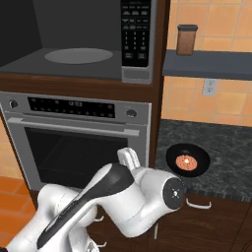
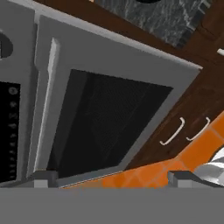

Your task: Open the microwave, place the bowl with waffle inside the microwave, then close the microwave door and turn it on.

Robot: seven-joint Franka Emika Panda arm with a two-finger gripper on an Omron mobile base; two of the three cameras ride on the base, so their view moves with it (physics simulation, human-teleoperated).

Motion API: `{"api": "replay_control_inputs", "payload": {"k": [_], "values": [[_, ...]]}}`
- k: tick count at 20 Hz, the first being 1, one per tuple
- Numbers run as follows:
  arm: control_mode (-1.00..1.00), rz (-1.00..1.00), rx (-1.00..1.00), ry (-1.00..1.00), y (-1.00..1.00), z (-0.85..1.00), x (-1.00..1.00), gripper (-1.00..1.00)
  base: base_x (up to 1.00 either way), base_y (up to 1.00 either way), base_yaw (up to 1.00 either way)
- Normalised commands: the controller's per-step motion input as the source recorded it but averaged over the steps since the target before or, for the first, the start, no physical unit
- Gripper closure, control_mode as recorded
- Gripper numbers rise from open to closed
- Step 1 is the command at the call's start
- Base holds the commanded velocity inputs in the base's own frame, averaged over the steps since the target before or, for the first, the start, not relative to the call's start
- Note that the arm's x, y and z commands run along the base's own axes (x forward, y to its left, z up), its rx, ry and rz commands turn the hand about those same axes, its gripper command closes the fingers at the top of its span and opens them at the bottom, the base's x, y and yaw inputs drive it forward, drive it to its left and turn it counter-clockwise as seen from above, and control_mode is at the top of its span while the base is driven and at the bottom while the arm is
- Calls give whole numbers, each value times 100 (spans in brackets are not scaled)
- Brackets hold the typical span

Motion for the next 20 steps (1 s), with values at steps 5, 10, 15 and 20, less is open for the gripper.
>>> {"api": "replay_control_inputs", "payload": {"k": [5, 10, 15, 20], "values": [[-100, -18, 25, 8, -99, -10, 48, -100, 0, 0, 0], [-100, -24, 8, 15, -99, -21, 48, -100, 0, 0, 0], [-100, -30, 0, 14, -99, -41, 67, -100, 0, 0, 0], [-100, -7, 6, 9, -80, -35, 65, -100, 0, 0, 0]]}}
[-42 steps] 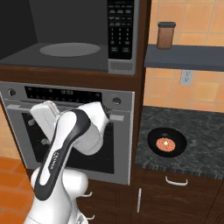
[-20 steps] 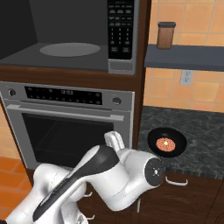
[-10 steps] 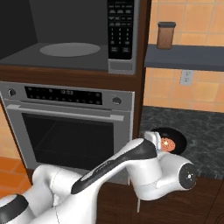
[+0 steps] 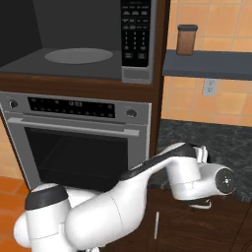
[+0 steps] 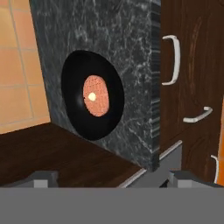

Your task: Open the microwave, place the bowl with waffle inside the microwave, then close the microwave door and turn it on.

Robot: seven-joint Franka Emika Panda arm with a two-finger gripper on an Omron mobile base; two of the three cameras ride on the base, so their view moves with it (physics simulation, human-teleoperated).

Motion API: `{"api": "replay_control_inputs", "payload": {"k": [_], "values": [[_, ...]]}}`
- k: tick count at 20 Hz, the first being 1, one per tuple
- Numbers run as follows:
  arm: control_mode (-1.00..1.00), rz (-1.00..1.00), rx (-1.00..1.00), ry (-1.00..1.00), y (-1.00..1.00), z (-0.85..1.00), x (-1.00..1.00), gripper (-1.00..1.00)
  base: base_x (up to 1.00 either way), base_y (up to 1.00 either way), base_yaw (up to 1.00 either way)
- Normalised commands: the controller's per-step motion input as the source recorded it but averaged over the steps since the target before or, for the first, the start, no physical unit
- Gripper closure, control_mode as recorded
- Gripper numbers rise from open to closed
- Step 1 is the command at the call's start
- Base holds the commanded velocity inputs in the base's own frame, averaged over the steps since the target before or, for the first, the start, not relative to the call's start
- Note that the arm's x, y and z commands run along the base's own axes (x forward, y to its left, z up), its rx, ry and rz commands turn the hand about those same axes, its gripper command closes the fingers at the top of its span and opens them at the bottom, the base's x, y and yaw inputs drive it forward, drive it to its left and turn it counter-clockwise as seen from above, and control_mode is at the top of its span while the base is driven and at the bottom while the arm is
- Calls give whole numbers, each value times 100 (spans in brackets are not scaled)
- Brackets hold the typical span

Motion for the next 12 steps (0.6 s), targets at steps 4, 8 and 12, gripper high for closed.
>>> {"api": "replay_control_inputs", "payload": {"k": [4, 8, 12], "values": [[-100, 0, 3, 12, -44, -47, 44, -100, 0, 0, 0], [-100, 1, 0, 19, -21, -37, 39, -100, 0, 0, 0], [-100, 6, 0, 10, -3, -25, 24, -100, 0, 0, 0]]}}
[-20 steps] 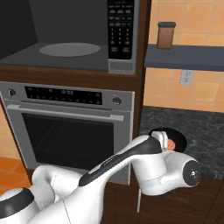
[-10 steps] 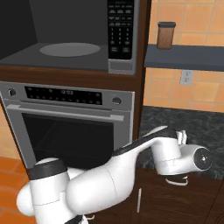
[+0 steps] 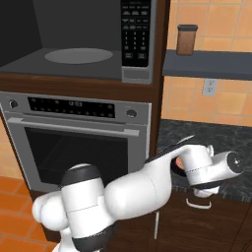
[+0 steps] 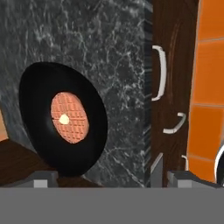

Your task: Open the microwave, place the bowl with waffle inside the microwave, then close the microwave door and turn it on.

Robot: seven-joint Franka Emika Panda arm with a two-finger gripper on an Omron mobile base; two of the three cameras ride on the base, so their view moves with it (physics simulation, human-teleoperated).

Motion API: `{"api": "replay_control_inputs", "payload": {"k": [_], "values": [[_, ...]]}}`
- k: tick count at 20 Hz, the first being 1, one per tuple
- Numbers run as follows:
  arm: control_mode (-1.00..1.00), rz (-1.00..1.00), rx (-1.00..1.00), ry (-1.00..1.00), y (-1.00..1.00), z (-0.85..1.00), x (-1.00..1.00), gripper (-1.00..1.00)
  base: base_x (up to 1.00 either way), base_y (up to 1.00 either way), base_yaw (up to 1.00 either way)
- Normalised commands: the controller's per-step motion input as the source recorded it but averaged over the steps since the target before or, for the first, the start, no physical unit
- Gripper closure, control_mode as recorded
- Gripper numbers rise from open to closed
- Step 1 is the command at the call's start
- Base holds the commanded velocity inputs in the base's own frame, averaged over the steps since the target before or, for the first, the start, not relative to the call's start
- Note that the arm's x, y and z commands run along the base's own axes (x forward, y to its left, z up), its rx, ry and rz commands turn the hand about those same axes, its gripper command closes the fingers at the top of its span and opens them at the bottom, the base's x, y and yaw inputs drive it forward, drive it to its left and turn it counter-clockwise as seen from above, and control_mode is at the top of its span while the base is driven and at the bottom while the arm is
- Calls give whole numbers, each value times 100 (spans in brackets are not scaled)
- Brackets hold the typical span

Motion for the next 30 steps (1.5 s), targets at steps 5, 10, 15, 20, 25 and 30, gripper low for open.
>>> {"api": "replay_control_inputs", "payload": {"k": [5, 10, 15, 20, 25, 30], "values": [[-100, 8, 2, 10, 0, -39, 26, -100, 0, 0, 0], [-100, 5, 0, 1, 0, -14, 38, -100, 0, 0, 0], [-100, 0, 0, 2, 0, -8, 47, -100, 0, 0, 0], [-100, 0, 0, 8, -4, -33, 28, -100, 0, 0, 0], [-100, 0, 0, 10, 0, -41, 13, -100, 0, 0, 0], [-100, 0, 0, 11, 0, -41, 0, -100, 0, 0, 0]]}}
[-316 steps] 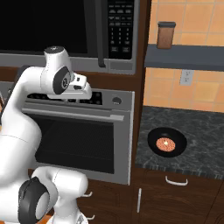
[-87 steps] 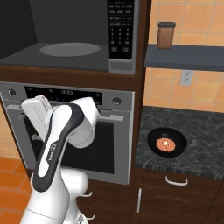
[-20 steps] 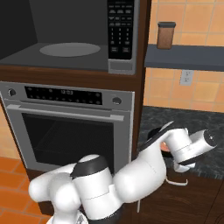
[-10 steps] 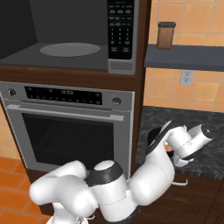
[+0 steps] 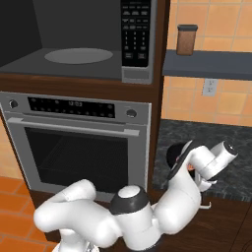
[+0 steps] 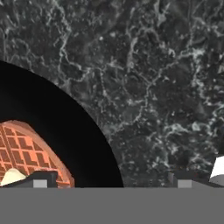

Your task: Open the microwave, place the bowl with waffle inside the microwave, then close the microwave door and turn it on.

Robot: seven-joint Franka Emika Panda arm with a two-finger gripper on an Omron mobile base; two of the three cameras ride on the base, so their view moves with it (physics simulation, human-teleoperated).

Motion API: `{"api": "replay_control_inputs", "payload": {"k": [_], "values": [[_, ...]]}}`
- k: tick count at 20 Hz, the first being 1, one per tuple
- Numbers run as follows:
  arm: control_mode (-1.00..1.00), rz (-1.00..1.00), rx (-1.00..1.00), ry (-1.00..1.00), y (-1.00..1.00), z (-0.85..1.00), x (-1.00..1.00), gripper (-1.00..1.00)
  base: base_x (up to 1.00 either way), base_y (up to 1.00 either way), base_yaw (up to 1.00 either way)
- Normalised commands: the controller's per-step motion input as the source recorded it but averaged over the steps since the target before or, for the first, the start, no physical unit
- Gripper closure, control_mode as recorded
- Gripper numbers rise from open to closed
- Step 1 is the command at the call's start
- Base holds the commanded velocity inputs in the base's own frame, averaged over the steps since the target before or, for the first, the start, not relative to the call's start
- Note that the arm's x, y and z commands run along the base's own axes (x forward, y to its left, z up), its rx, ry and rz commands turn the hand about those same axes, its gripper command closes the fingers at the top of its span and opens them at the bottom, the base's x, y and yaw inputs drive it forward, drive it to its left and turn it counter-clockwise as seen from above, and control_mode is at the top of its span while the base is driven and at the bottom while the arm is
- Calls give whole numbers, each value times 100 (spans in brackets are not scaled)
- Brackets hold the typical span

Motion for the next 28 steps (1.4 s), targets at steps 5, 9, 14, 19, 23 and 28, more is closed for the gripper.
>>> {"api": "replay_control_inputs", "payload": {"k": [5, 9, 14, 19, 23, 28], "values": [[-100, 0, 0, 2, 0, -17, 0, -100, 0, 0, 0], [-100, 0, 0, 0, 4, -2, 0, 100, 0, 0, 0], [-100, -1, 0, 0, 6, 0, -12, 100, 0, 0, 0], [-100, -15, -2, -4, 0, 29, -46, 100, 0, 0, 0], [-100, -26, -8, -8, 1, 69, -47, 100, 0, 0, 0], [-100, -18, -18, -13, 3, 94, -62, 100, 0, 0, 0]]}}
